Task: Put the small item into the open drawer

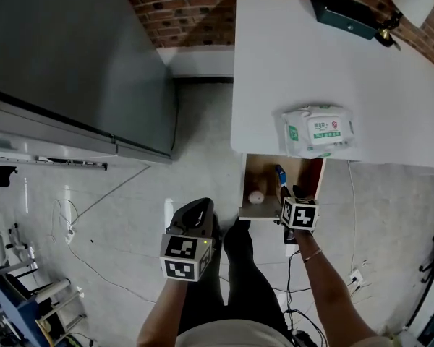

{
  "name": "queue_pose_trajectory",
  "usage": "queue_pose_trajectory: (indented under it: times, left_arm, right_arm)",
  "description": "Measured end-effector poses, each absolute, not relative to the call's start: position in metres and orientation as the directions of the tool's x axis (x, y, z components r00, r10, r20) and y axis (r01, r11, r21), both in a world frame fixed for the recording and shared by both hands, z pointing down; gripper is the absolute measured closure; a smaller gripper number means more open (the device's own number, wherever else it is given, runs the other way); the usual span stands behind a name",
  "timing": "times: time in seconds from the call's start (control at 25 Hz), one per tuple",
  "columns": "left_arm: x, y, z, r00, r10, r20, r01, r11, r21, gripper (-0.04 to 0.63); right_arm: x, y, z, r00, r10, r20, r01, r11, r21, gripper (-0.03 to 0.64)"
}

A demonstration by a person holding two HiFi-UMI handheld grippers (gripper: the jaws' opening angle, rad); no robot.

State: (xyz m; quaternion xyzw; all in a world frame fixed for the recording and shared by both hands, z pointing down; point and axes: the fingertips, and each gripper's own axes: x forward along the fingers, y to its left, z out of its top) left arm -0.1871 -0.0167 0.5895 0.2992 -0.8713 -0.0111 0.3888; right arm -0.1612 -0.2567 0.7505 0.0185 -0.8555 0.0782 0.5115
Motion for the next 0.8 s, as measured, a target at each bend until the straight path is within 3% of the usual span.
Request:
queue_pose_trajectory:
  times: [0.8]
  left_arm:
    - [-0.181,-0.06,0.529,-0.455,-0.647,0.612,-0.707,0.68,0.194,0.574]
  right_arm:
    - [-0.107,-0.238,0.525,-0.811,0.035,0.584,-0.157,0.949,-0.274,0.503]
